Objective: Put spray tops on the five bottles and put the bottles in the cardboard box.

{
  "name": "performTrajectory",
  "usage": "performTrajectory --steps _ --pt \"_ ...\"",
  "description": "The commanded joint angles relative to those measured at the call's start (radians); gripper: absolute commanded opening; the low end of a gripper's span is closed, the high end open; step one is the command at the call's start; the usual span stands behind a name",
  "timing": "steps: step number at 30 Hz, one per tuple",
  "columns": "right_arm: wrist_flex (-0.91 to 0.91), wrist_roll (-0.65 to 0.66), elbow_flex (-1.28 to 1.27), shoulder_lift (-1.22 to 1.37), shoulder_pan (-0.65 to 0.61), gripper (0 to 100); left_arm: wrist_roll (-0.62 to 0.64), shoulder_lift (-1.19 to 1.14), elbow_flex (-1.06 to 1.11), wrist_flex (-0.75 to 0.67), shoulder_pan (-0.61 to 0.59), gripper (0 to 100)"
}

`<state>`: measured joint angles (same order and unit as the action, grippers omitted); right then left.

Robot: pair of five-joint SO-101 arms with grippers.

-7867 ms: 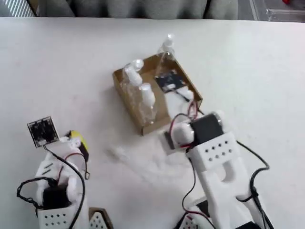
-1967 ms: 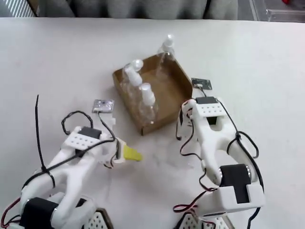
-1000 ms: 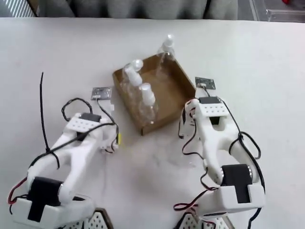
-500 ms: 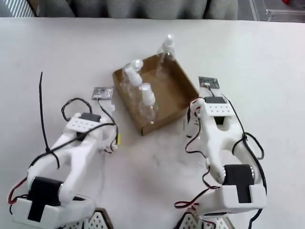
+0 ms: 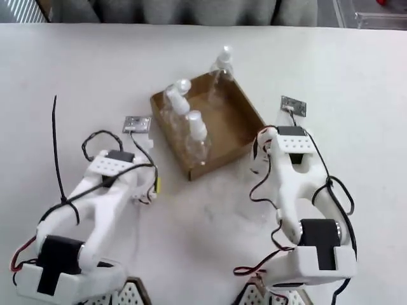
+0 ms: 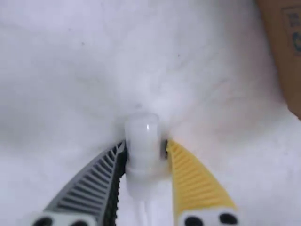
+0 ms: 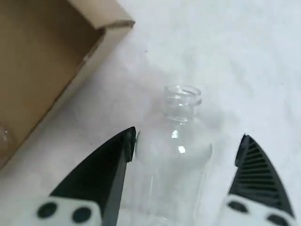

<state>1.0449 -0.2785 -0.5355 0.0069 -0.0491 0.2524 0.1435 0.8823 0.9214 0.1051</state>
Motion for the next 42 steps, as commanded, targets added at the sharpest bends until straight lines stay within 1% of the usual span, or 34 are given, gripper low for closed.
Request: performTrajectory --steps 1,4,7,15,18,22,25,34,36,37,39,40,42 --pt "0.012 -0.023 0.051 -0.047 0.008 28.6 -0.043 0.001 -0.032 0.026 -0.001 2" --pt "-0.004 -0.035 0.051 -0.041 0.008 24.9 -0.048 0.001 -0.031 0.026 0.016 2" --pt "-0.022 -0.089 0.046 -0.038 0.010 19.7 -0.048 0.001 -0.029 0.026 0.016 2" --pt "-0.021 -0.095 0.018 -0.036 0.002 26.9 -0.048 0.002 -0.029 0.026 0.016 2" --pt "-0.021 -0.091 0.017 -0.035 0.002 26.3 -0.048 0.002 -0.029 0.025 0.016 2" --pt "-0.030 -0.091 0.017 -0.025 0.002 22.9 -0.048 0.002 -0.029 0.025 0.018 2" --pt "-0.064 -0.091 0.025 0.021 0.008 23.8 -0.048 0.002 -0.029 0.026 0.015 2" --pt "-0.036 -0.092 0.044 0.047 0.008 25.0 -0.048 0.002 -0.028 0.028 0.012 2" --pt "-0.036 -0.091 0.044 0.047 0.010 21.4 -0.048 0.002 -0.028 0.028 0.012 2" --pt "-0.041 -0.091 0.044 0.047 0.010 17.1 -0.048 0.002 -0.028 0.028 0.012 2" --pt "-0.042 -0.077 0.051 0.047 0.016 4.5 -0.048 0.002 -0.028 0.028 0.012 2" --pt "-0.042 -0.034 0.051 0.039 0.019 0.1 -0.048 0.002 -0.028 0.028 0.012 2" --pt "-0.039 0.038 0.051 0.030 0.030 3.8 -0.048 0.002 -0.028 0.028 0.012 2"
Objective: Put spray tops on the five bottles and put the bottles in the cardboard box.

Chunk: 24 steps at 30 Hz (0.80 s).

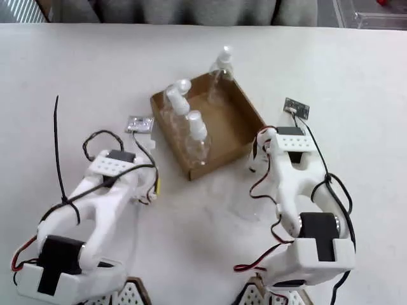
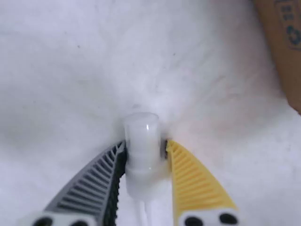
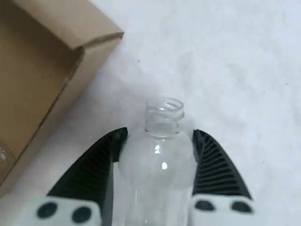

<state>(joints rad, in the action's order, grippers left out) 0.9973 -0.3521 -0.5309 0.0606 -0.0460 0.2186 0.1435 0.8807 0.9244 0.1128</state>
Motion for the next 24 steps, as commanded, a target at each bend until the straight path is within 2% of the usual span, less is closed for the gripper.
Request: performTrajectory --steps 1,5,8,16,24 --pt "0.010 0.117 0.044 -0.035 0.042 2.0 -0.014 0.002 -0.026 0.025 0.004 2" --pt "0.039 0.124 0.023 -0.125 0.105 1.5 -0.014 0.002 -0.026 0.025 0.004 2" --pt "0.038 0.124 -0.046 -0.222 0.102 1.6 -0.014 0.002 -0.026 0.025 0.004 2" --pt "-0.150 0.126 -0.232 -0.504 0.065 1.6 -0.006 0.019 -0.034 0.049 -0.019 2" --pt "-0.196 0.126 -0.241 -0.779 -0.050 1.8 -0.009 0.312 -0.028 0.126 -0.113 2"
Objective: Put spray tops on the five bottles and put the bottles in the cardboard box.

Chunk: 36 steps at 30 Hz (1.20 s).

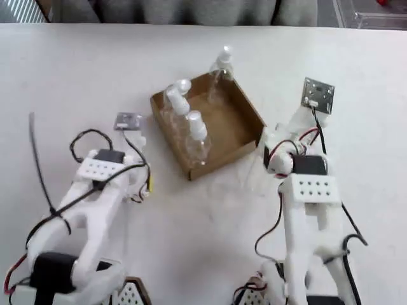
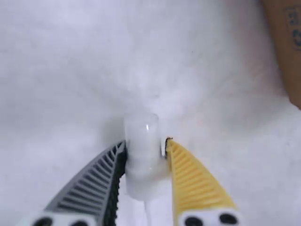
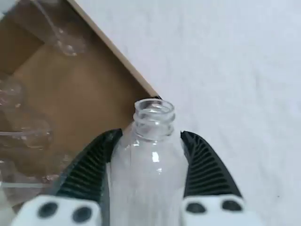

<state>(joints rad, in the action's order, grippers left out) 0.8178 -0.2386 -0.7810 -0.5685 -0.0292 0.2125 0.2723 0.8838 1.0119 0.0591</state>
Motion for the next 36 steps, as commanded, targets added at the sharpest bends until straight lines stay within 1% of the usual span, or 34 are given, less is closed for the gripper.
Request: performTrajectory --steps 1,3,6,8,10,13,18,20,22,25,26,28,31,34,36 --pt "-0.015 0.012 0.006 -0.185 -0.087 1.7 -0.003 0.228 -0.031 0.035 -0.073 2" --pt "0.004 0.012 0.005 -0.260 -0.140 1.7 -0.003 0.320 -0.037 0.031 -0.094 2" --pt "0.068 0.012 -0.002 -0.352 -0.239 1.7 -0.002 0.472 -0.049 0.029 -0.096 2" --pt "0.062 0.012 -0.046 -0.415 -0.317 1.7 -0.002 0.581 -0.055 0.028 -0.094 2" --pt "0.016 0.012 -0.110 -0.470 -0.387 1.7 -0.002 0.691 -0.055 -0.011 -0.093 2" --pt "-0.074 0.012 -0.232 -0.562 -0.461 1.7 0.000 0.846 -0.054 -0.091 -0.094 2" --pt "-0.217 0.012 -0.442 -0.745 -0.539 1.7 0.002 1.044 -0.055 -0.198 -0.094 2" --pt "-0.263 0.014 -0.516 -0.817 -0.570 1.7 0.035 1.082 -0.055 -0.284 -0.094 2" --pt "-0.305 0.052 -0.580 -0.889 -0.595 1.7 0.133 1.089 -0.055 -0.402 -0.094 2" --pt "-0.352 0.166 -0.677 -1.004 -0.627 1.7 0.327 1.063 -0.064 -0.595 -0.094 2" --pt "-0.364 0.195 -0.710 -1.047 -0.636 1.7 0.382 1.041 -0.081 -0.632 -0.094 2" --pt "-0.378 0.238 -0.776 -1.138 -0.651 1.7 0.443 0.981 -0.143 -0.637 -0.087 2" --pt "-0.378 0.273 -0.850 -1.251 -0.657 1.7 0.388 0.875 -0.249 -0.615 -0.041 2" --pt "-0.378 0.273 -0.858 -1.213 -0.659 1.7 0.304 0.789 -0.354 -0.583 0.013 2" --pt "-0.378 0.273 -0.859 -1.208 -0.659 1.7 0.250 0.762 -0.410 -0.540 0.074 2"
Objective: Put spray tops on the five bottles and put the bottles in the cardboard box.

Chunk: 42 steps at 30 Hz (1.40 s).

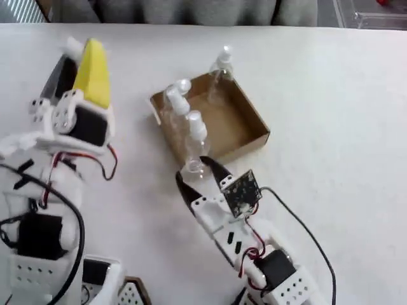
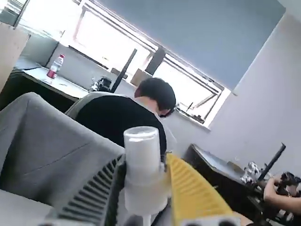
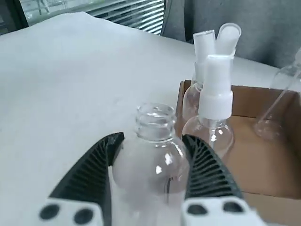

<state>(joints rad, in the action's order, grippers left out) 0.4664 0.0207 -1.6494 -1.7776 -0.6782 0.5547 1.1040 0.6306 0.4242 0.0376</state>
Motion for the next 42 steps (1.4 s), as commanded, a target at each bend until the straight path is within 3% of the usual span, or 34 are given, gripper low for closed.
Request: performTrajectory --steps 1,7,22,42 --pt "-0.027 0.014 0.009 -0.005 -0.010 1.7 -0.123 -0.073 -0.173 0.075 0.134 2" --pt "-0.024 0.014 0.008 -0.025 -0.010 1.7 -0.324 -0.028 -0.166 0.215 0.323 2" --pt "-0.021 0.014 0.008 -0.025 -0.010 1.7 -0.322 0.107 0.187 -0.126 0.352 2" --pt "-0.021 0.014 0.008 -0.025 -0.010 1.7 -0.229 0.228 0.347 -0.132 0.360 2"
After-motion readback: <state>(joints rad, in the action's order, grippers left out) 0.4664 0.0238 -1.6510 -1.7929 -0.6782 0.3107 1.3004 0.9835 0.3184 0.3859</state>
